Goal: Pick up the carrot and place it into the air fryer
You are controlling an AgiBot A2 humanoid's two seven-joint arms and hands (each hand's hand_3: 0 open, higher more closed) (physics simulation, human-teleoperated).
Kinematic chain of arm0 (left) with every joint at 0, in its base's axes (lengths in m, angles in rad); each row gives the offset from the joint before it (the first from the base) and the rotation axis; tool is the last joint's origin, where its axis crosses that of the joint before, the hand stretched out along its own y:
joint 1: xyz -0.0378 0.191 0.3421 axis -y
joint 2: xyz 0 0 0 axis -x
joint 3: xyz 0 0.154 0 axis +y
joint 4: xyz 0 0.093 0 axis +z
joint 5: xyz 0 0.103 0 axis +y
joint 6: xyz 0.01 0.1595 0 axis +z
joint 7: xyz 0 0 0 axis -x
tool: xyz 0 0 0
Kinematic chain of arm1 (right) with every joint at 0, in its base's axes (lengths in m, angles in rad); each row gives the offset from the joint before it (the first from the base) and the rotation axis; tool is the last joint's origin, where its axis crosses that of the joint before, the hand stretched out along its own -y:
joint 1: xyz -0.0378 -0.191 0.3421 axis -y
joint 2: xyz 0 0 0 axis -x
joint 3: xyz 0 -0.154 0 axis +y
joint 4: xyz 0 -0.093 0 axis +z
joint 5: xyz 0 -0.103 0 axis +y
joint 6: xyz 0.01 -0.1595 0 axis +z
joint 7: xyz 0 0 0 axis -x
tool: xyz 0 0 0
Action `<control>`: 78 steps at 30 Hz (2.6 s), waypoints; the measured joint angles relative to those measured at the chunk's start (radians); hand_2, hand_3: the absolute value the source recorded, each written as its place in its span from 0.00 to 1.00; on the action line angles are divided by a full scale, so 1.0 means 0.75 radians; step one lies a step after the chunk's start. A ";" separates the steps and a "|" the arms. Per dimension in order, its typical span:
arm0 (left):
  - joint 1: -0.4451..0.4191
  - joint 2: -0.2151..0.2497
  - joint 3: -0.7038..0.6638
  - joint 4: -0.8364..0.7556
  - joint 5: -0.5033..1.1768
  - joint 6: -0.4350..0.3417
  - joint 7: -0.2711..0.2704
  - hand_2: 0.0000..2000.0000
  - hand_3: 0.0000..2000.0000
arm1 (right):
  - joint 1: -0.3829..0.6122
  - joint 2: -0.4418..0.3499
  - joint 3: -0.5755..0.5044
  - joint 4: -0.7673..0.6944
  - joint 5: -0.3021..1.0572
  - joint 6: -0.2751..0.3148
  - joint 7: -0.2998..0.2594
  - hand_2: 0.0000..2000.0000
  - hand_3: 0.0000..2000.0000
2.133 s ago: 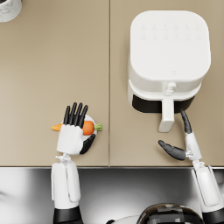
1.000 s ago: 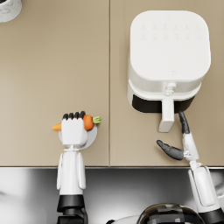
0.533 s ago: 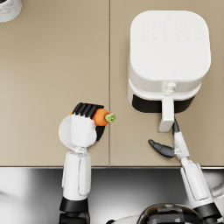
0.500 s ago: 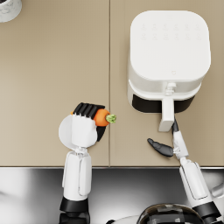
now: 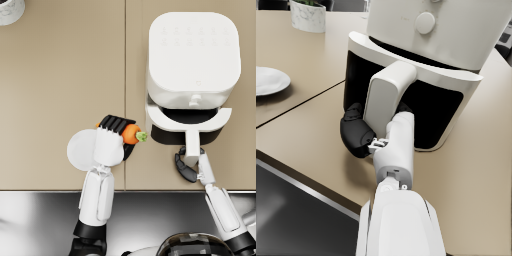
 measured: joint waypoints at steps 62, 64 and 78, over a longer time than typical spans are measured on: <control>-0.215 -0.444 -0.051 -0.270 0.001 0.044 -0.004 0.00 0.00 | 0.221 0.504 0.365 0.150 -0.018 0.590 0.019 1.00 1.00; -0.189 -0.428 -0.080 -0.226 0.000 0.044 -0.004 0.00 0.00 | 0.283 0.474 0.385 0.075 -0.017 0.585 0.020 1.00 1.00; -0.044 -0.331 -0.109 -0.094 0.000 0.044 -0.004 0.00 0.00 | 0.730 0.181 0.496 -0.624 -0.001 0.503 0.040 1.00 1.00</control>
